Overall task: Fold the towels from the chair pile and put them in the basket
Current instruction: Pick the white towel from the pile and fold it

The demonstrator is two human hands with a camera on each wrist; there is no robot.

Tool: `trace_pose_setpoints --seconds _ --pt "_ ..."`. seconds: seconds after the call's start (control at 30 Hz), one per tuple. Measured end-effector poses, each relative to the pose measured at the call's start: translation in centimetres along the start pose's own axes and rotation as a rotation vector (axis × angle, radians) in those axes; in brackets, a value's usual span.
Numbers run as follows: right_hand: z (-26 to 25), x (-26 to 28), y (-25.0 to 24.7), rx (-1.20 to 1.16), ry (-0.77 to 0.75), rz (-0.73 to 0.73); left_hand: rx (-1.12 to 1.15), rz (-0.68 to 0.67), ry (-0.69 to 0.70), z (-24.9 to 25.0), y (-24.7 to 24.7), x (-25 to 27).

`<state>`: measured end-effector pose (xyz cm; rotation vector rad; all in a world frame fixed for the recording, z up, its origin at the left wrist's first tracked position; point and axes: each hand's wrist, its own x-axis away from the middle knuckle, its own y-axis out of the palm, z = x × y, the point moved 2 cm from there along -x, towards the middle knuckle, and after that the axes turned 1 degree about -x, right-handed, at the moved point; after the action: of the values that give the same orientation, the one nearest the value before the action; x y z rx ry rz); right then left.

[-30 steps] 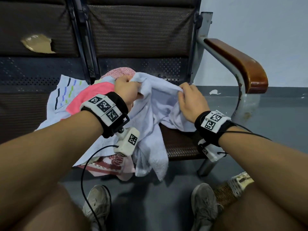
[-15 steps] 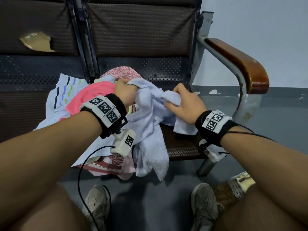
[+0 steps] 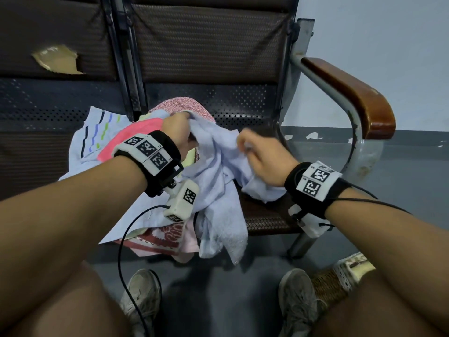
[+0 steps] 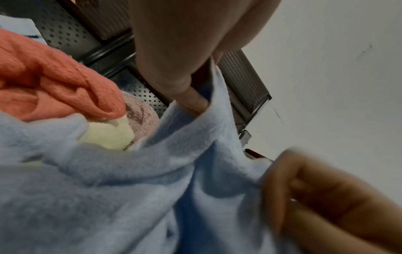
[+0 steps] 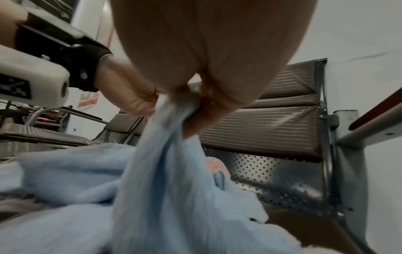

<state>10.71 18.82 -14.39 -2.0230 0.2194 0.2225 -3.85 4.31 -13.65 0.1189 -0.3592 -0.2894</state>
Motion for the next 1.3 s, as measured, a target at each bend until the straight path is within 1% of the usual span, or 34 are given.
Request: trace_pose_setpoints --seconds 0.03,0.07,0.1,0.13,0.23,0.33,0.37,0.43,0.5,0.57,0.6,0.63,0.67,0.7,0.73,0.8,0.83,0.87,0.93,1.0,1.17,1.2,1.23,1.27,1.3 --pt "-0.5 0.0 0.7 0.058 -0.012 -0.113 0.016 -0.044 0.000 0.1 0.5 0.5" --pt "-0.8 -0.1 1.3 0.095 -0.007 -0.191 0.020 -0.092 0.004 0.3 0.9 1.1" --pt "-1.1 -0.2 1.7 0.103 0.022 -0.220 0.025 -0.138 0.018 0.3 1.3 1.6" --pt "-1.4 -0.4 2.1 0.085 0.071 -0.205 0.041 -0.178 0.015 0.4 1.8 2.4" --pt "-1.9 -1.5 2.7 -0.035 0.282 -0.021 0.034 -0.307 0.044 0.3 3.0 4.0" --pt "-1.7 -2.6 3.1 -0.069 0.457 0.087 0.056 -0.313 0.052 0.5 3.3 4.5" --pt "-1.5 -2.8 3.1 -0.072 0.493 0.113 0.068 -0.326 0.047 0.6 3.3 4.4" --pt "-0.8 -3.2 3.0 -0.132 0.516 0.171 0.064 -0.344 0.061 0.6 3.0 4.2" --pt "-0.2 -3.5 2.6 -0.289 0.502 0.248 0.041 -0.300 0.103 0.6 2.7 3.7" --pt "0.2 -3.6 2.1 -0.484 0.481 0.353 0.043 -0.203 0.146 0.7 2.0 2.8" --pt "0.3 -3.6 1.8 -0.548 0.468 0.400 0.047 -0.154 0.158 0.7 1.6 2.3" --pt "0.4 -3.5 1.5 -0.560 0.449 0.428 0.047 -0.124 0.163 0.7 1.2 1.8" --pt "0.5 -3.5 1.1 -0.510 0.416 0.431 0.046 -0.114 0.163 0.7 0.9 1.4" --pt "0.6 -3.3 0.8 -0.391 0.368 0.401 0.052 -0.111 0.171 0.7 0.6 1.1" --pt "0.8 -3.2 0.5 -0.216 0.330 0.328 0.060 -0.094 0.187 0.8 0.5 0.9" --pt "1.3 -2.7 0.6 0.127 0.313 0.130 0.053 -0.018 0.225 1.0 0.1 0.5" --pt "1.8 -2.4 0.8 0.227 0.337 0.046 0.031 0.022 0.238 1.0 -0.2 0.2" --pt "2.4 -2.1 0.8 0.277 0.379 -0.006 0.004 0.057 0.247 1.0 -0.5 -0.1" --pt "3.1 -1.6 0.4 0.309 0.458 -0.022 -0.029 0.106 0.244 0.8 -1.1 -0.8" --pt "3.5 -1.3 -0.4 0.291 0.479 0.030 -0.056 0.130 0.245 0.5 -1.6 -1.4" --pt "4.0 -0.9 -2.3 0.075 0.457 0.293 -0.083 0.181 0.307 0.7 -1.9 -2.0" --pt "4.2 -0.7 -2.5 0.066 0.456 0.314 -0.082 0.185 0.320 0.7 -1.9 -2.0" --pt "4.4 -0.5 -2.6 0.065 0.460 0.293 -0.081 0.184 0.333 0.7 -2.0 -2.0" --pt "4.6 -0.3 -2.5 0.071 0.472 0.228 -0.077 0.179 0.341 0.6 -2.0 -2.0" --pt "4.8 0.0 -2.2 0.087 0.492 0.127 -0.071 0.170 0.341 0.5 -2.0 -1.9"
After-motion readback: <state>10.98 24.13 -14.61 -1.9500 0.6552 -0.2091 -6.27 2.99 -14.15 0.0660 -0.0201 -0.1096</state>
